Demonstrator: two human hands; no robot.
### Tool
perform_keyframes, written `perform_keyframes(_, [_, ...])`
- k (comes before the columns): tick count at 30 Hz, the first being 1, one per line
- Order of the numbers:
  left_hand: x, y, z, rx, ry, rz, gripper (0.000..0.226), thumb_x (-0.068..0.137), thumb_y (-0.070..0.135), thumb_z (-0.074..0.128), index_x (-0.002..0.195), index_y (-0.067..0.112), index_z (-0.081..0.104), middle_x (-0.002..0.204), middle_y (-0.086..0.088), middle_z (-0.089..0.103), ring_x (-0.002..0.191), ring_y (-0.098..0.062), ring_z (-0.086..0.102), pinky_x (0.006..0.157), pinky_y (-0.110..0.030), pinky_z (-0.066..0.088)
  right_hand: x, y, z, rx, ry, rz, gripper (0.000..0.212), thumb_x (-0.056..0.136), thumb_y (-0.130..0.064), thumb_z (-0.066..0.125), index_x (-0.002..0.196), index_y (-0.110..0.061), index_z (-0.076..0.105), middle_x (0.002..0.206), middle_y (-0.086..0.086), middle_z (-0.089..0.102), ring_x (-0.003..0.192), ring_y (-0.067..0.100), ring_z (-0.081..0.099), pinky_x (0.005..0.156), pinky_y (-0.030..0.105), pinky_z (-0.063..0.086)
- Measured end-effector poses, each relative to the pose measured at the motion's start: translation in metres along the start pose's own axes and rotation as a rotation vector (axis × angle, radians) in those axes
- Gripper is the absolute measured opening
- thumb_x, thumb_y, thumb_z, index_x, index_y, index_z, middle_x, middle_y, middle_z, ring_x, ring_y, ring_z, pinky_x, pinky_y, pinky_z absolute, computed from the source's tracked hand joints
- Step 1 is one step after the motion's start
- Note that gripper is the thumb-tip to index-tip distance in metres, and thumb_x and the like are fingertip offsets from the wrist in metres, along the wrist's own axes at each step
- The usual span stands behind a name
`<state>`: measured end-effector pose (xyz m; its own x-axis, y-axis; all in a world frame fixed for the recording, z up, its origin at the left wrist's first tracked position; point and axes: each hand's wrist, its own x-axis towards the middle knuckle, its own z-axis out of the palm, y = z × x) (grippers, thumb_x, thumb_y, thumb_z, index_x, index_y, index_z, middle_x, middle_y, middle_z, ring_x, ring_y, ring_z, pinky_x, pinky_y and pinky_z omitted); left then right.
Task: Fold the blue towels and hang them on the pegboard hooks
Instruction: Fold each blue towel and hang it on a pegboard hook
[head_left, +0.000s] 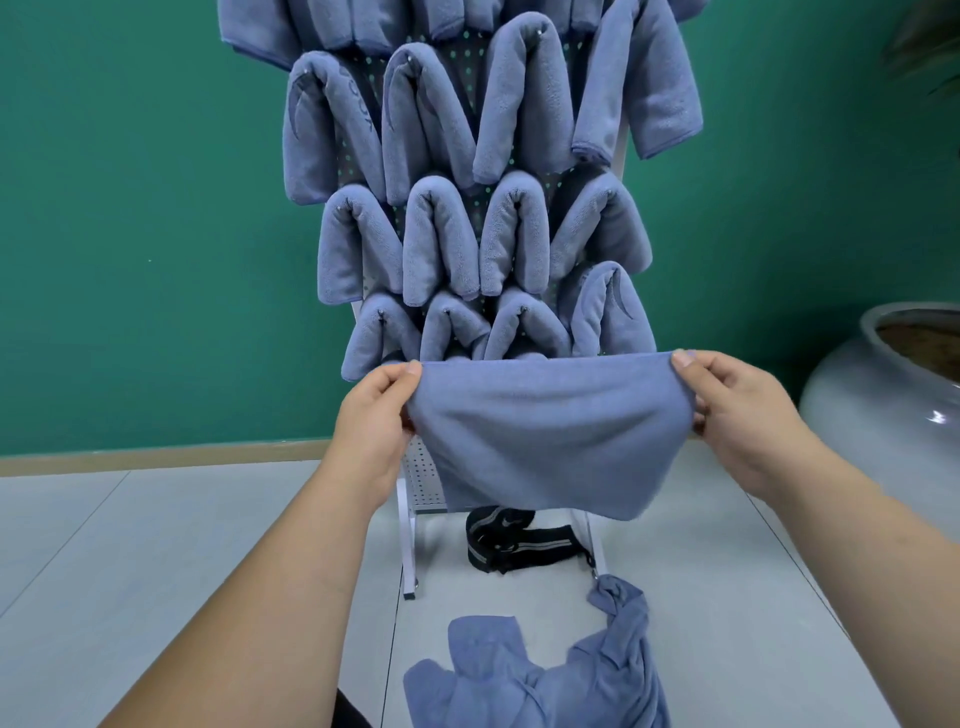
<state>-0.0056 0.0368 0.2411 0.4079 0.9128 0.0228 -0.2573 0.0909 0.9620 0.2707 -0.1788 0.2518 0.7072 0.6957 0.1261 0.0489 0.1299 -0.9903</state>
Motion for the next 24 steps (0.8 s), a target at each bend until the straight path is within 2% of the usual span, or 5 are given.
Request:
perform_keyframes(3, [-0.001,0.005,0.002,-0.129,0.016,-0.051,0.011,0.102,0.025,0.067,0.099,0.015,0.071,0.111,-0.011,0.073,0.097,-0.024,0.065,0.080,-0.040,0.051,-0.001,-0.003,0.000,0.083,-0.011,0.031,0.037,0.094,-0.043,0.076,0.113,-0.012,0.079,0.110,0.018,0.076,0.090,0.028,0.060,0.085,0.047,0.048])
perform_keyframes(9, [-0.007,-0.017,0.012,0.257,0.275,-0.012,0.011,0.092,0.025,0.078,0.082,0.022,0.076,0.084,0.005,0.076,0.077,-0.017,0.064,0.089,-0.051,0.061,-0.006,0.014,0.020,-0.001,0.214,0.065,0.015,0.094,-0.025,0.080,0.099,-0.011,0.081,0.087,0.002,0.080,0.077,0.017,0.070,0.075,0.033,0.060])
perform_keyframes(13, [-0.021,-0.025,0.037,0.299,0.148,-0.006,0.007,0.089,0.022,0.079,0.092,0.018,0.074,0.083,-0.001,0.079,0.083,-0.028,0.075,0.087,-0.054,0.063,-0.014,0.020,0.043,-0.113,0.176,0.016,0.006,0.099,-0.019,0.073,0.098,-0.014,0.077,0.083,0.003,0.080,0.073,0.016,0.072,0.078,0.039,0.065])
perform_keyframes(19, [-0.041,-0.040,0.067,0.342,-0.042,0.028,0.010,0.092,0.021,0.081,0.096,0.015,0.075,0.087,-0.003,0.080,0.084,-0.016,0.078,0.078,-0.030,0.056,-0.026,0.031,0.077,-0.278,0.058,-0.088,0.005,0.094,-0.019,0.078,0.092,-0.024,0.077,0.082,-0.002,0.079,0.080,0.022,0.076,0.084,0.049,0.064])
perform_keyframes(24, [-0.046,-0.048,0.075,0.341,-0.086,0.036,0.006,0.091,0.016,0.081,0.096,0.016,0.077,0.091,-0.003,0.080,0.093,-0.020,0.077,0.088,-0.031,0.060,-0.037,0.035,0.093,-0.432,0.016,-0.161,0.008,0.093,-0.022,0.079,0.092,-0.030,0.078,0.085,-0.015,0.078,0.082,0.003,0.073,0.085,0.035,0.062])
